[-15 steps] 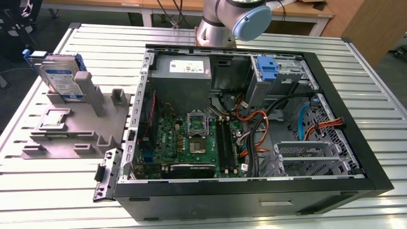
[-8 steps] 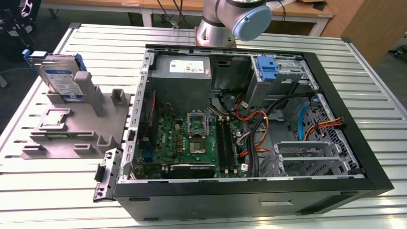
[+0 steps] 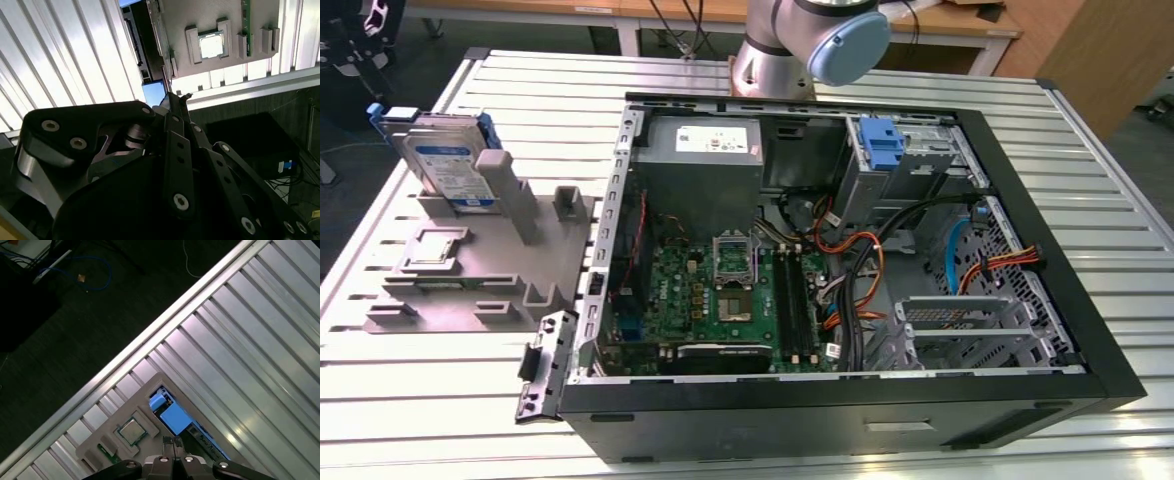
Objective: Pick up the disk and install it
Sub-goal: 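Pick up the disk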
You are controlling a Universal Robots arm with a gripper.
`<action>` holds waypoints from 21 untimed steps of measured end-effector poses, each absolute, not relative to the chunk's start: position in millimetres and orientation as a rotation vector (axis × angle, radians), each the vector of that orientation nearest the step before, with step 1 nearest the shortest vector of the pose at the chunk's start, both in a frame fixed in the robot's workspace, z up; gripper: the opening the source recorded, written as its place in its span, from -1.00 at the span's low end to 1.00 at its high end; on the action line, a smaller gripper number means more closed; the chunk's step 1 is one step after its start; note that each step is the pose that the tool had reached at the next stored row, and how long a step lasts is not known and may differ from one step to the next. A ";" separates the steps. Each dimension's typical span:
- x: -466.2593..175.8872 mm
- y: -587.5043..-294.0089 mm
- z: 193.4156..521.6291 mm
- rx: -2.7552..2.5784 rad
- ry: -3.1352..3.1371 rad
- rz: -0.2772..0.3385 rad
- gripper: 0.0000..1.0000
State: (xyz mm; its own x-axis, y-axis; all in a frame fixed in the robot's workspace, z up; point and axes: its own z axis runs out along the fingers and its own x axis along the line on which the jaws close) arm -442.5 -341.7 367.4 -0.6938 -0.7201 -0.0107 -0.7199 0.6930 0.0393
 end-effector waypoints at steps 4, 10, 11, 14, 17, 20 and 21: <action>-442.5 -341.7 367.4 1.227 -2.885 -0.063 -0.80; -442.5 -341.7 367.4 1.238 -2.881 -0.063 -0.80; -442.5 -341.7 367.4 1.251 -2.875 -0.063 -0.80; -442.5 -341.7 367.4 1.305 -2.850 -0.063 -0.80; -442.5 -341.7 367.4 1.358 -2.824 -0.063 -0.80; -442.5 -341.7 367.4 1.402 -2.802 -0.063 -0.80; -442.5 -341.7 367.4 1.413 -2.796 -0.063 -0.80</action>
State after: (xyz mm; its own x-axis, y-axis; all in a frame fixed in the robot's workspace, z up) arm -442.5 -341.7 367.4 -0.5934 -0.8048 -0.0107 -0.8045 0.5927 0.0393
